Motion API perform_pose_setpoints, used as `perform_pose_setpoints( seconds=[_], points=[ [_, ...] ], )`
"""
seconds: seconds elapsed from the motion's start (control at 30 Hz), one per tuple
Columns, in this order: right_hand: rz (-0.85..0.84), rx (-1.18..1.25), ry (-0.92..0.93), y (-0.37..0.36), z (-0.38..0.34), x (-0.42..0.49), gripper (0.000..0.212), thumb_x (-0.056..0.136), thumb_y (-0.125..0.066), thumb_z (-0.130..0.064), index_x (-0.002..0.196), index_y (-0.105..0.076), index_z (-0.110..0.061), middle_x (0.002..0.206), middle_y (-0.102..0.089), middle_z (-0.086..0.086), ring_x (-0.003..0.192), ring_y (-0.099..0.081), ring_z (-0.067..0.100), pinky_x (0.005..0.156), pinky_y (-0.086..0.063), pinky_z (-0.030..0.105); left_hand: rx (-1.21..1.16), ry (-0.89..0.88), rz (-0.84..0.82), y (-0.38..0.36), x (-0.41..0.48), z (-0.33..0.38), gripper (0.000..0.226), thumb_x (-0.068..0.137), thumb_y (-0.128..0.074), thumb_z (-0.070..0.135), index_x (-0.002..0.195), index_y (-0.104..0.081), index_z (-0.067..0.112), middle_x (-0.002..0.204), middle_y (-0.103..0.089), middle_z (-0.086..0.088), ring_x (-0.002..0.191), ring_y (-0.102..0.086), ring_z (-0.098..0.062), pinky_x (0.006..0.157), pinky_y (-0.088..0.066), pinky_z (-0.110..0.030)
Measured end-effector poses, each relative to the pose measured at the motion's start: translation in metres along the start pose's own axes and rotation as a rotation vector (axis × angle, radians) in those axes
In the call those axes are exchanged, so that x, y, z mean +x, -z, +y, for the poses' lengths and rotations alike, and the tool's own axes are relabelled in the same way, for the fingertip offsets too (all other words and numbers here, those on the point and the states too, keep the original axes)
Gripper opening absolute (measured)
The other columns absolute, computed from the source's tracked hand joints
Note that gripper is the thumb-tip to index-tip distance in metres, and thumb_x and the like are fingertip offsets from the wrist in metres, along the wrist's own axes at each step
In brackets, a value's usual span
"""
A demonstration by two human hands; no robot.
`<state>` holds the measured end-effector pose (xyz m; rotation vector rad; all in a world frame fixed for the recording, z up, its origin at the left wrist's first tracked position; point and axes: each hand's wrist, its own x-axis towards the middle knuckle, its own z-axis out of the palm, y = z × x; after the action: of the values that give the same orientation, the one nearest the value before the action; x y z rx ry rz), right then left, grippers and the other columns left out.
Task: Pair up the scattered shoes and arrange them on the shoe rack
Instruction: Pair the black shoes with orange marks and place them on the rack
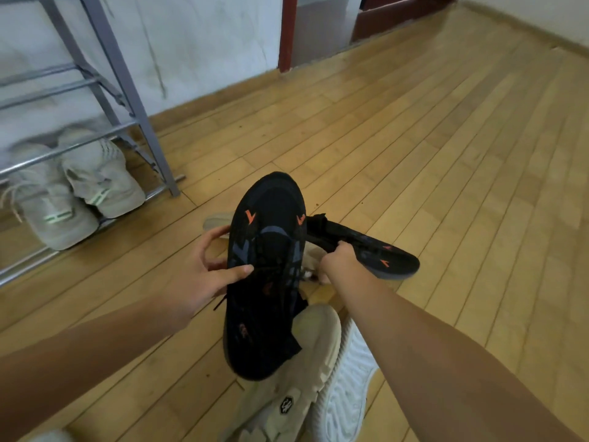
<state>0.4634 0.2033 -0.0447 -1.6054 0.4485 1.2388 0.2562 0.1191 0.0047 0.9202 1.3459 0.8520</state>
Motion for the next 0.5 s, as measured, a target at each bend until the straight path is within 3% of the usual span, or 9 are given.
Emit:
perform_pose_setpoints(
  seconds=[0.1, 0.17, 0.27, 0.4, 0.5],
  points=[
    [0.033, -0.071, 0.308, 0.007, -0.012, 0.014, 0.058, 0.085, -0.062, -0.027, 0.136, -0.039, -0.011, 0.127, -0.053, 0.005, 0.115, -0.052, 0.024, 0.101, -0.044, 0.040, -0.026, -0.017, 0.049, 0.014, 0.000, 0.001, 0.064, 0.078, -0.071, 0.003, 0.121, -0.048, 0.044, 0.089, -0.077, -0.006, 0.082, -0.074, -0.018, 0.070, -0.058, -0.031],
    [0.013, -0.061, 0.500, 0.010, -0.029, 0.019, 0.052, 0.086, -0.063, -0.026, 0.131, -0.041, -0.011, 0.126, -0.055, 0.002, 0.112, -0.055, 0.021, 0.100, -0.044, 0.037, -0.045, -0.044, 0.098, 0.025, 0.002, 0.002, 0.064, 0.077, -0.071, 0.003, 0.120, -0.049, 0.044, 0.084, -0.078, -0.002, 0.080, -0.074, -0.015, 0.066, -0.058, -0.028],
    [-0.195, -0.254, 0.765, 0.006, -0.054, -0.003, 0.039, 0.091, -0.058, -0.026, 0.123, -0.042, -0.012, 0.116, -0.055, 0.002, 0.110, -0.056, 0.022, 0.098, -0.047, 0.038, -0.092, -0.100, 0.179, 0.041, 0.004, 0.009, 0.064, 0.077, -0.069, -0.002, 0.122, -0.049, 0.039, 0.077, -0.077, 0.000, 0.074, -0.074, -0.011, 0.058, -0.058, -0.022],
    [-0.609, -0.499, 0.779, 0.002, -0.046, -0.048, 0.041, 0.092, -0.057, -0.022, 0.130, -0.046, -0.011, 0.126, -0.057, 0.006, 0.113, -0.055, 0.021, 0.092, -0.046, 0.032, -0.166, -0.157, 0.288, 0.061, 0.001, 0.023, 0.065, 0.079, -0.066, -0.005, 0.130, -0.046, 0.031, 0.090, -0.072, -0.009, 0.082, -0.069, -0.019, 0.054, -0.057, -0.020],
    [-0.879, -0.675, 0.682, 0.010, 0.005, -0.066, 0.029, 0.092, -0.058, -0.016, 0.121, -0.053, -0.013, 0.123, -0.061, 0.007, 0.105, -0.061, 0.017, 0.078, -0.052, 0.021, -0.179, -0.202, 0.352, 0.076, -0.003, 0.027, 0.063, 0.080, -0.066, -0.003, 0.130, -0.046, 0.030, 0.097, -0.069, -0.009, 0.086, -0.066, -0.019, 0.053, -0.056, -0.018]
  ],
)
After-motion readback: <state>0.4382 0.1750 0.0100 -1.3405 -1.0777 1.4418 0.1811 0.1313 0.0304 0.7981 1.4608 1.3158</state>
